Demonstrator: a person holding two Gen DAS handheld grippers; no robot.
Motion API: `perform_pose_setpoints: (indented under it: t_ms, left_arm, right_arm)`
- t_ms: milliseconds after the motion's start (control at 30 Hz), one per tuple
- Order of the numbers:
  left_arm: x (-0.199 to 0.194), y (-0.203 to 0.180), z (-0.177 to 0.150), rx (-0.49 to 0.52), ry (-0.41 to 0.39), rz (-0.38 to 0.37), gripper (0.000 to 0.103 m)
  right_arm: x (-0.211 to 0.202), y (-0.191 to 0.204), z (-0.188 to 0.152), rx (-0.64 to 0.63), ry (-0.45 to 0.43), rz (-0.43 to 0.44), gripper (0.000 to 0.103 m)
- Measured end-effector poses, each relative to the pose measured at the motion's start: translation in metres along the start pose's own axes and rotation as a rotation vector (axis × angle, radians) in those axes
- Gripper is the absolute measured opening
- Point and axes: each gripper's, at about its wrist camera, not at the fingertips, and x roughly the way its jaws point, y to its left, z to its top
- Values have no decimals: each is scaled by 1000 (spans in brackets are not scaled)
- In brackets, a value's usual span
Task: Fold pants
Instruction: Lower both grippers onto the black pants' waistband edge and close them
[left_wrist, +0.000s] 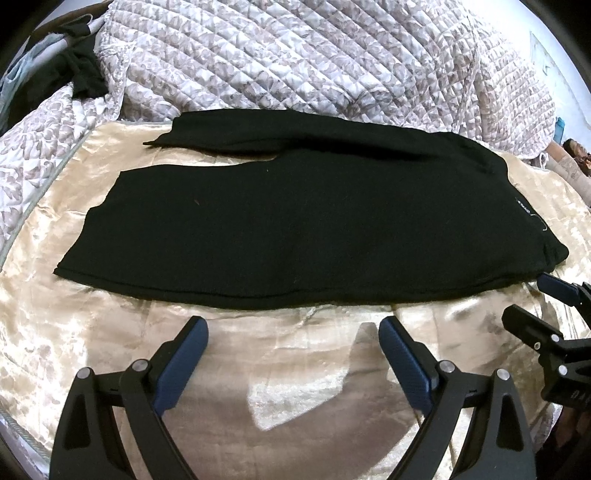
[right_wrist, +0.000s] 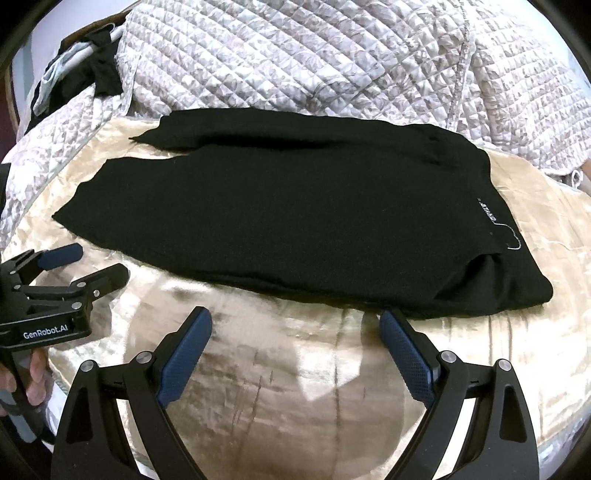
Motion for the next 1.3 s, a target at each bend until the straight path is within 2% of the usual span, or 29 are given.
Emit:
perform_pose_setpoints:
  t_ms: [167, 333, 433, 700, 833, 967, 1167, 1200, 1267, 1300]
  left_arm:
    - [-7, 10, 1, -26, -26, 0, 95]
    - [-13, 29, 1, -69, -46, 16, 95]
    - [-13, 41, 1, -98, -48, 36, 95]
    - [-7, 85, 1, -270, -30, 36, 95]
    - [-2, 101, 4, -359, -37, 6, 95]
    - [7, 112, 9, -421, -53, -19, 95]
    - [20, 121, 22, -493, -70, -21, 93]
    - [22, 122, 24, -495, -75, -13, 91]
    - [25, 123, 27, -486, -76, 15, 83]
    - [26, 124, 28, -485, -74, 29, 78]
  right_arm:
    - [-9, -8, 1, 28, -25, -2, 91]
    - [-10, -27, -1, 86, -31, -9, 81]
    - [-14, -45, -5, 147, -45, -22, 80]
    - [-19, -92, -15, 322, -49, -35, 80]
    - [-9, -115, -19, 439, -30, 5, 80]
    - [-6, -130, -13, 513, -64, 30, 80]
    - [6, -160, -5, 667, -110, 122, 80]
    - [10, -167, -4, 702, -117, 138, 76]
    - [17, -175, -2, 738, -117, 129, 62]
    - [19, -178, -2, 745, -120, 123, 52]
